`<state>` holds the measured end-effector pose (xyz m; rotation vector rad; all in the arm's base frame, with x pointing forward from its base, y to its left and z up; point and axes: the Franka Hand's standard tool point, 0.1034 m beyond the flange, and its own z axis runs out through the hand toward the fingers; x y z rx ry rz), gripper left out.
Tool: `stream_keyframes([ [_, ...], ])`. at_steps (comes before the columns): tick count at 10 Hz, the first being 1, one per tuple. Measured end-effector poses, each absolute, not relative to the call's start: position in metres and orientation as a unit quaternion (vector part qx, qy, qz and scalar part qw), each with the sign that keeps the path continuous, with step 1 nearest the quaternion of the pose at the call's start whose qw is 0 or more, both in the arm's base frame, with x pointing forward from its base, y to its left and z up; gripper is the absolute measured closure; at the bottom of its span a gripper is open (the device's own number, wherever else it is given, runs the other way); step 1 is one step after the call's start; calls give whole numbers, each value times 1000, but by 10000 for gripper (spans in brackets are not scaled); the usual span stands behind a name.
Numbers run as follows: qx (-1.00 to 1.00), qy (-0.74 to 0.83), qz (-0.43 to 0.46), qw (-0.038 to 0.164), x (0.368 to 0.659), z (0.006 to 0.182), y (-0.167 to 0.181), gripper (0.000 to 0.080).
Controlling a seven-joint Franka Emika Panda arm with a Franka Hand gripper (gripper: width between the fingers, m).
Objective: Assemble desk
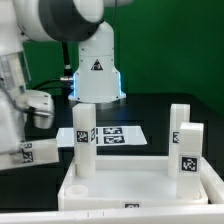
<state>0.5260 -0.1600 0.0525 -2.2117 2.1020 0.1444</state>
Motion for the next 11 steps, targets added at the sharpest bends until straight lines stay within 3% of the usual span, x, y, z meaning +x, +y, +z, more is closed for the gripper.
stream_keyframes([
  [1,-667,742,52,44,520,58,-164,515],
  [6,-532,844,63,31,520,52,-160,515],
  [8,-404,911,80,7,541,32,-156,515],
  [9,-334,939,79,-9,525,30,-158,515],
  [11,-272,960,62,-22,517,22,-146,515],
])
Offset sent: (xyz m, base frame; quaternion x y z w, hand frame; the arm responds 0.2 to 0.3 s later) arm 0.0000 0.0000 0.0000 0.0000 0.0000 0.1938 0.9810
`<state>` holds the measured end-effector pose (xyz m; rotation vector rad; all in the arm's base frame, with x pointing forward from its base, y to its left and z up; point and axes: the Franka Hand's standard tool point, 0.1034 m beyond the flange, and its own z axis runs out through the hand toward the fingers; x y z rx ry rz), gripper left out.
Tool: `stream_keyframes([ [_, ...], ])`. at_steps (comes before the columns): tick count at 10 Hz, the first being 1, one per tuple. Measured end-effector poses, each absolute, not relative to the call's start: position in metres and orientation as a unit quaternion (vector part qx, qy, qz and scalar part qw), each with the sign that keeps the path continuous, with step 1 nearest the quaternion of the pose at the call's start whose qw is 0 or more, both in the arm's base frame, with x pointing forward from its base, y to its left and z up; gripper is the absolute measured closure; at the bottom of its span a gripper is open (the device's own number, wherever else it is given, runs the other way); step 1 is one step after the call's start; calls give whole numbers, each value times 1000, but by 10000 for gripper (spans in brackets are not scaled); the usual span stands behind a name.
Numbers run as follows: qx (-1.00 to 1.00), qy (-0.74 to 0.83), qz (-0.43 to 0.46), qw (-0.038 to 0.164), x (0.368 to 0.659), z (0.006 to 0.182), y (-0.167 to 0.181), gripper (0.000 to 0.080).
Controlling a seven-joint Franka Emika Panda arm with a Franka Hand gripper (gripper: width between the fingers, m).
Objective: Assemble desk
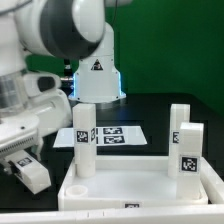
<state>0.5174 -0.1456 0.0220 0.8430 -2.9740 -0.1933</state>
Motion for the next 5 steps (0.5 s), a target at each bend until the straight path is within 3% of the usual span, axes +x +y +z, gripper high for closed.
stream_keyframes([
  [5,260,-963,-66,18,517,18,-143,515],
])
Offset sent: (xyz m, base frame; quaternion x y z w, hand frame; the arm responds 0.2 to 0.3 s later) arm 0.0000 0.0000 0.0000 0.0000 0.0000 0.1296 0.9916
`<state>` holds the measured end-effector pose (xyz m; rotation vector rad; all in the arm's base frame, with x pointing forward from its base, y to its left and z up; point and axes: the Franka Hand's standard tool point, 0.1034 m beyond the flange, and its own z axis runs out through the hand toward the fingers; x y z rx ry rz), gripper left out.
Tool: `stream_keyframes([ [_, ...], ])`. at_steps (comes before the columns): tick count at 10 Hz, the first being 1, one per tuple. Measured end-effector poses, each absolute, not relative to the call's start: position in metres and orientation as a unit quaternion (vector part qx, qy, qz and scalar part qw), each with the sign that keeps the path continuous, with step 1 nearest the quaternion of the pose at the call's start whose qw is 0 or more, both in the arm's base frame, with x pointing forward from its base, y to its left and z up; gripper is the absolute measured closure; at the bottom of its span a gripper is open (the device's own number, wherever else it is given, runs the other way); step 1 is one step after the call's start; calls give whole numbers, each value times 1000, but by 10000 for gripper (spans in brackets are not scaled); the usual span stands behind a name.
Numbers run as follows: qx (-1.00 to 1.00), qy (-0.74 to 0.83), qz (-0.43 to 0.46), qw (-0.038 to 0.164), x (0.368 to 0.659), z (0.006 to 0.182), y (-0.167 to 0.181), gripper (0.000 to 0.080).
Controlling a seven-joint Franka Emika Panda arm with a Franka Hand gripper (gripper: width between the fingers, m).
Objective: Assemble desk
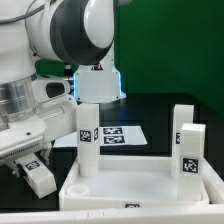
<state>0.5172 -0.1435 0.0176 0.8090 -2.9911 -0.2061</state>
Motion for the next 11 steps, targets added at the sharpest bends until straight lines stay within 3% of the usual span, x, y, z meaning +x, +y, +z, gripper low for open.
stream_keyframes([
  [4,205,-975,-84,36,466,17,-163,515],
  [9,220,-972,-76,36,467,16,-160,515],
  [11,198,-976,-81,49,444,17,-181,515],
])
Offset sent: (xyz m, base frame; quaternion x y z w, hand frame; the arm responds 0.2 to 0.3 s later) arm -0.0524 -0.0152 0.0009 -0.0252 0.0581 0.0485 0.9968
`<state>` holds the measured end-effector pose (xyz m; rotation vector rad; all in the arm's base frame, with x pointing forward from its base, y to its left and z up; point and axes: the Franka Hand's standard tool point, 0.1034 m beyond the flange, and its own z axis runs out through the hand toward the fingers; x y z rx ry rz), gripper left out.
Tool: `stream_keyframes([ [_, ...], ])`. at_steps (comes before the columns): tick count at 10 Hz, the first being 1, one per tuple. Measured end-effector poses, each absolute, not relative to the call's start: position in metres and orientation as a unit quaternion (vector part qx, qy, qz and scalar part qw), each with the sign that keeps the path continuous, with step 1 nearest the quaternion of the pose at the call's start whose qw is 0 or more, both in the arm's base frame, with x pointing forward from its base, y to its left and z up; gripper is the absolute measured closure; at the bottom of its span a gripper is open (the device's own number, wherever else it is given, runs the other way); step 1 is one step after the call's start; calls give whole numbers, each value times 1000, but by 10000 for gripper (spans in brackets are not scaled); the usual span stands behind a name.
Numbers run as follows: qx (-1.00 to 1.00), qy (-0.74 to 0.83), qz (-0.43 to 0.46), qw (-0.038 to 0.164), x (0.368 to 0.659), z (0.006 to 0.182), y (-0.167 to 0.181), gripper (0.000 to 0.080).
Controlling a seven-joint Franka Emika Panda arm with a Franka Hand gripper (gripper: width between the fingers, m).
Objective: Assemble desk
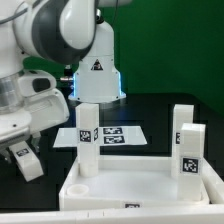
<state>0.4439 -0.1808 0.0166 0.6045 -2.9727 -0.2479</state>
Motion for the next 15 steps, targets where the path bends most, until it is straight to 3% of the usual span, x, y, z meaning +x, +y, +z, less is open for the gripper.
stream_keyframes([
  [4,163,-980,-80,78,394,9,-211,515],
  [7,159,-981,-79,80,389,8,-212,515],
  [9,159,-981,-79,83,389,7,-212,281],
  [10,168,-979,-80,82,388,7,-212,281],
  [11,182,-976,-84,82,387,7,-211,178],
  [12,199,-973,-90,80,386,9,-213,158],
  [15,329,-937,-115,27,401,48,-217,151],
])
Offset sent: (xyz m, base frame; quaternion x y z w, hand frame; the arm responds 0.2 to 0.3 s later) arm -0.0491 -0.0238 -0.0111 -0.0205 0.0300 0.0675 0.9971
